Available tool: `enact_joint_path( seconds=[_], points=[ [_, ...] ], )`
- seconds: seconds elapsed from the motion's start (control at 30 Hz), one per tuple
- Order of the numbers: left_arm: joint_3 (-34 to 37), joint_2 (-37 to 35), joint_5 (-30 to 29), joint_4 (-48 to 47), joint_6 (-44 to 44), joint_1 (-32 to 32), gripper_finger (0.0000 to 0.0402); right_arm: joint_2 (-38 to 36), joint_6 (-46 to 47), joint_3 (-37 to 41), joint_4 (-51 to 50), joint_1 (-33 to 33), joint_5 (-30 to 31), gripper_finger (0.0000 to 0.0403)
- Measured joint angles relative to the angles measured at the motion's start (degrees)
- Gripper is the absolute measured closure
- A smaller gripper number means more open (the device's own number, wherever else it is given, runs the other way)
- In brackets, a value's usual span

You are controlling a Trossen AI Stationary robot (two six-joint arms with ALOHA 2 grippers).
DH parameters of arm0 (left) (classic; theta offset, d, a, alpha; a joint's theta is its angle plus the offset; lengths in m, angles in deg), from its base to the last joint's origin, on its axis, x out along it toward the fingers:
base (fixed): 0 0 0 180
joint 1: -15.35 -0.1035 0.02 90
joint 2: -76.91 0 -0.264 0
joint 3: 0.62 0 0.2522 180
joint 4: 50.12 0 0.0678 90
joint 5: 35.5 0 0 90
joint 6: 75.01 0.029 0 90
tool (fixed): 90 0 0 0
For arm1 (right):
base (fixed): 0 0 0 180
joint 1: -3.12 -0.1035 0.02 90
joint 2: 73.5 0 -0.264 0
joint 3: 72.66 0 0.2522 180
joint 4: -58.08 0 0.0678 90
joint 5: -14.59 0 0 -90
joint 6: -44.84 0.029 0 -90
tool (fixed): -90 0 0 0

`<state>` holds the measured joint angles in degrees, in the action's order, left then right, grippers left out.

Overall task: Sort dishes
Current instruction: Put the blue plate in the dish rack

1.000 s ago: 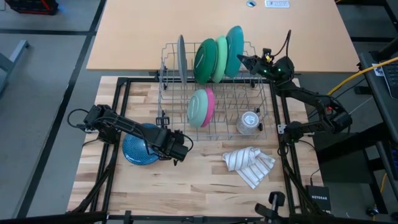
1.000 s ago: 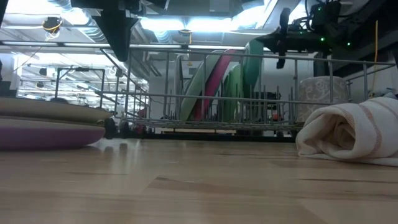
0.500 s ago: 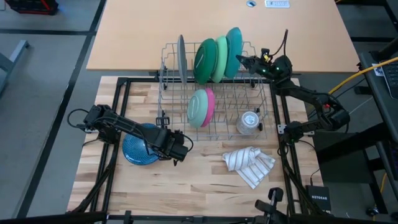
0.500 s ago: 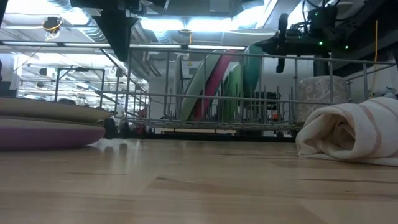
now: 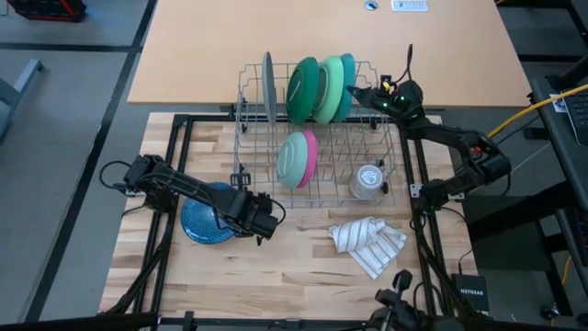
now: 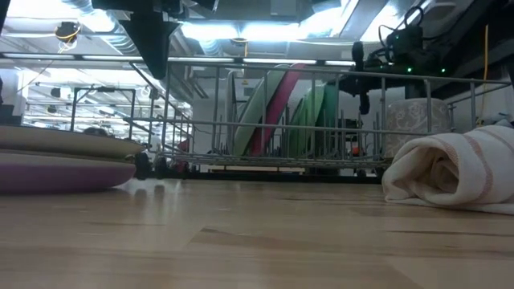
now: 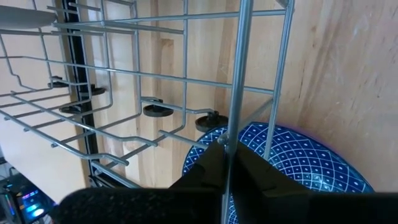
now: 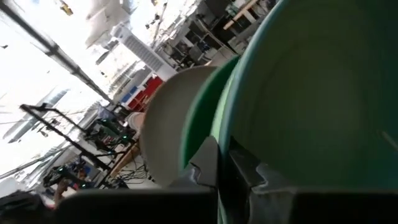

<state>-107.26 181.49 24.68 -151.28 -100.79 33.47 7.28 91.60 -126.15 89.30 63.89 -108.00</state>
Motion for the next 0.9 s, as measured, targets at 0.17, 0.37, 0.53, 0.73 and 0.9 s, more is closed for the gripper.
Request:
enact_joint_path(
  seconds=[0.17,0.37,0.53,0.73,0.9],
  points=[
    [0.00,0.00,0.02,0.01,0.00,0.12,0.0391,1.24,1.95,-0.02,0.19,0.00,3.25,0.0378],
    [-0.02,0.00,0.14,0.04,-1.51,0.16,0.0373,1.26,5.45,-0.02,-0.53,0.00,7.17,0.0340],
    [-0.04,-0.02,0.06,0.00,-2.38,0.28,0.0372,1.19,8.90,-0.04,-2.27,0.00,8.63,0.0321],
    [-0.07,-0.04,0.00,0.00,-2.14,0.32,0.0371,1.18,9.16,-0.07,-4.45,0.00,5.42,0.0293],
    [-0.07,-0.04,0.04,-0.01,-2.31,0.65,0.0371,0.78,11.79,0.00,-6.05,0.42,3.48,0.0266]
  ],
)
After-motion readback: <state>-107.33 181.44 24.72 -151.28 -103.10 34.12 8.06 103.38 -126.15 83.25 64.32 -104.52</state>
